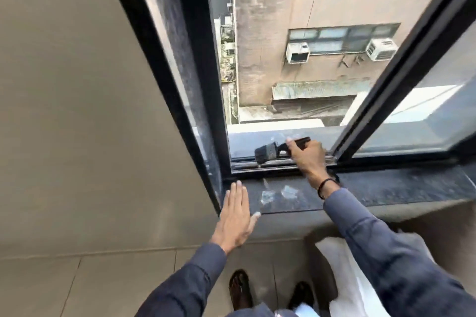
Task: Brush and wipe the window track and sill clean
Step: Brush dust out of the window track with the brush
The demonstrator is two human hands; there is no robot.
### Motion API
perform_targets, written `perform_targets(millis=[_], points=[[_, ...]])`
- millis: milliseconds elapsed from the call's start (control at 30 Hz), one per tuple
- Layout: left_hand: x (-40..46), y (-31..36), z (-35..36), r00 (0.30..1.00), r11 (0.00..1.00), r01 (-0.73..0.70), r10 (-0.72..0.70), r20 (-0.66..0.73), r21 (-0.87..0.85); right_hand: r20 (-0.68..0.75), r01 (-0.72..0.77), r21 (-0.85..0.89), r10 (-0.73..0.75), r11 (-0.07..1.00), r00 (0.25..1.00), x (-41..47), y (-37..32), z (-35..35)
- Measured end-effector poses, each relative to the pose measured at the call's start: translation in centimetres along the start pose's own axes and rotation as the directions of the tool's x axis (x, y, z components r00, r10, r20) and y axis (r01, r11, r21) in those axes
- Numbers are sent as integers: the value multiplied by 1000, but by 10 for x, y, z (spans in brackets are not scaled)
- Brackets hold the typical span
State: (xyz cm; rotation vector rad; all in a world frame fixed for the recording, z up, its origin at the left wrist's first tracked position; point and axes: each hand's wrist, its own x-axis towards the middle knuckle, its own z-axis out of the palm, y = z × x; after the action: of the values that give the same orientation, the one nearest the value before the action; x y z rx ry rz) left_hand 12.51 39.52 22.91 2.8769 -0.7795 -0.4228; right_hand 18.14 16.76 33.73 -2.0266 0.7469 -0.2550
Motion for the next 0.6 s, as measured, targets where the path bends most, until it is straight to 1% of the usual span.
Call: perform_targets(millis=[67, 100, 167, 200, 267, 333, 367, 400, 467, 500, 533, 567, 600], points=[[-2, 1, 10, 998, 999, 28, -30, 56, 47, 117, 73, -57, -66, 996, 991, -2, -7, 18], [-3, 1, 13, 996, 997, 38, -43, 78, 68, 147, 115, -131, -95, 985, 985, 0, -9, 20], [-5, 2, 17, 994, 994, 44, -54, 96, 98, 144, 147, -305, -107, 941, 984, 7, -9, 8], [-5, 1, 18, 994, 994, 41, -51, 99, 103, 113, 149, -387, -113, 910, 987, 11, -8, -3], [-3, -1, 17, 993, 994, 29, -41, 107, 107, -8, 146, -554, -181, 820, 983, 17, -7, -27], [-2, -2, 16, 993, 994, 19, -31, 113, 111, -100, 126, -641, -245, 757, 964, 19, -7, -40], [-2, -2, 17, 993, 994, 19, -31, 115, 108, -103, 118, -646, -240, 754, 965, 17, -11, -37], [-1, -2, 17, 993, 994, 18, -30, 117, 108, -78, 118, -609, -207, 784, 975, 13, -17, -30], [0, -3, 18, 992, 994, 19, -33, 121, 110, 34, 76, -437, -68, 896, 997, 7, -29, -6], [0, -3, 17, 992, 994, 20, -34, 124, 111, 94, 33, -340, -1, 940, 996, 7, -34, 5], [1, -2, 17, 991, 994, 21, -35, 127, 111, 133, -1, -278, 40, 961, 990, 7, -36, 12], [1, -2, 17, 991, 994, 19, -33, 131, 109, 150, -8, -280, 52, 960, 987, 8, -36, 14], [2, -2, 17, 990, 994, 18, -32, 134, 107, 148, 5, -332, 46, 943, 988, 10, -36, 10]])
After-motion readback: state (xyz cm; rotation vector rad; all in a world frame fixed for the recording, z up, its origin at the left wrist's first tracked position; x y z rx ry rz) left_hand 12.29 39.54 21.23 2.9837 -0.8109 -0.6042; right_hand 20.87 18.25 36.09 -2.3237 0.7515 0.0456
